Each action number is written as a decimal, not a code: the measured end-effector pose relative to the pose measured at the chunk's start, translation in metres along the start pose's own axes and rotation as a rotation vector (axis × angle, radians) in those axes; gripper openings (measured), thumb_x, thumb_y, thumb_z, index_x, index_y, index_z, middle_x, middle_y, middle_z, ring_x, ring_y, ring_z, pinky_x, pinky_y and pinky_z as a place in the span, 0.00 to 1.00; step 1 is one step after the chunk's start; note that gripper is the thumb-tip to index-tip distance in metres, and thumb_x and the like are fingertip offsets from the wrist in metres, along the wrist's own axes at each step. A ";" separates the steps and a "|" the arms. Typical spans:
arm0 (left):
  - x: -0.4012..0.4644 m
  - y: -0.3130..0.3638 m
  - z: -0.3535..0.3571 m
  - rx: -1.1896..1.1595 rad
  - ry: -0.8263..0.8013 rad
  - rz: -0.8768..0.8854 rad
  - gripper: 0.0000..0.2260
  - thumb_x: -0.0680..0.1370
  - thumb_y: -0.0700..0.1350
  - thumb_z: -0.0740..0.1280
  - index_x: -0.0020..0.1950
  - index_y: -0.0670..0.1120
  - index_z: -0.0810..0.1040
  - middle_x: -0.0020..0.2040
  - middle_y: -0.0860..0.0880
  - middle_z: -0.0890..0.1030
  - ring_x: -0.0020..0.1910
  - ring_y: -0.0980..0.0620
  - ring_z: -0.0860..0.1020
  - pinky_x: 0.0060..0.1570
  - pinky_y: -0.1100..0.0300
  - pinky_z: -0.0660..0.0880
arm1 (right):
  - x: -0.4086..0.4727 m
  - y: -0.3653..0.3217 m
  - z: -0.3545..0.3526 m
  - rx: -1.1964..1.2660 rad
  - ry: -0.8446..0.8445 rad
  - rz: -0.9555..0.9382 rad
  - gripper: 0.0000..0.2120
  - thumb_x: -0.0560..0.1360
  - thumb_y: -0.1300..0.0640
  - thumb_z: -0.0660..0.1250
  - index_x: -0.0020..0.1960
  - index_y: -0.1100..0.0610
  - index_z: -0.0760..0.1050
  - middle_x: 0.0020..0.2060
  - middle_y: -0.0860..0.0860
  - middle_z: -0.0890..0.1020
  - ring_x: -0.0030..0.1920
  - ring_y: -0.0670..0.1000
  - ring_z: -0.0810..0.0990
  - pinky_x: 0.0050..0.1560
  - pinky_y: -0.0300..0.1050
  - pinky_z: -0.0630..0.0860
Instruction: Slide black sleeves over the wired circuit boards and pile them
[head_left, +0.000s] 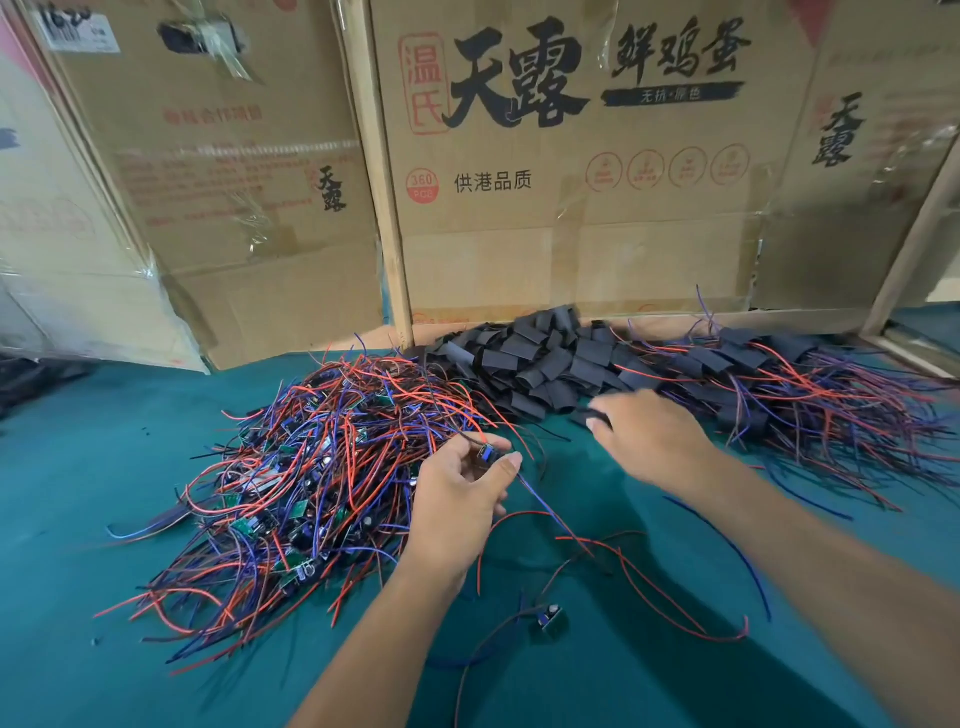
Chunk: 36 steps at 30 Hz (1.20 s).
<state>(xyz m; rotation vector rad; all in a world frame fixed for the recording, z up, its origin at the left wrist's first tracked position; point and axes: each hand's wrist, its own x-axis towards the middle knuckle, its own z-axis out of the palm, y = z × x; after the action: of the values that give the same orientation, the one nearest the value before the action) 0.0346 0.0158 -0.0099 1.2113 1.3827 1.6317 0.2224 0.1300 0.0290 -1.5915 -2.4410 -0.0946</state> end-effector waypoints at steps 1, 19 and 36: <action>0.000 0.001 0.000 -0.005 -0.003 0.001 0.02 0.77 0.40 0.73 0.47 0.44 0.81 0.31 0.53 0.77 0.28 0.55 0.74 0.30 0.64 0.74 | -0.013 0.000 0.003 -0.066 -0.015 -0.003 0.14 0.82 0.48 0.55 0.60 0.51 0.75 0.51 0.54 0.81 0.52 0.59 0.80 0.42 0.48 0.70; -0.001 0.000 -0.002 0.021 -0.006 0.010 0.02 0.77 0.40 0.73 0.47 0.45 0.81 0.31 0.54 0.78 0.30 0.55 0.75 0.32 0.63 0.75 | -0.059 0.001 0.004 -0.573 -0.331 -0.213 0.17 0.79 0.66 0.58 0.66 0.62 0.71 0.62 0.57 0.75 0.63 0.58 0.72 0.60 0.50 0.71; -0.020 0.018 0.014 -0.482 -0.441 -0.071 0.05 0.74 0.35 0.70 0.49 0.39 0.79 0.32 0.45 0.76 0.29 0.52 0.74 0.36 0.61 0.76 | -0.085 -0.043 -0.009 1.126 -0.223 -0.019 0.09 0.81 0.62 0.60 0.49 0.55 0.79 0.40 0.52 0.86 0.43 0.50 0.85 0.42 0.44 0.81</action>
<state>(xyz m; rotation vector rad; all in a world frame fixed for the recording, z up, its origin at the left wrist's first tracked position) 0.0564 -0.0016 0.0032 1.1226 0.6990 1.4250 0.2176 0.0350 0.0214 -1.0415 -1.9490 1.2563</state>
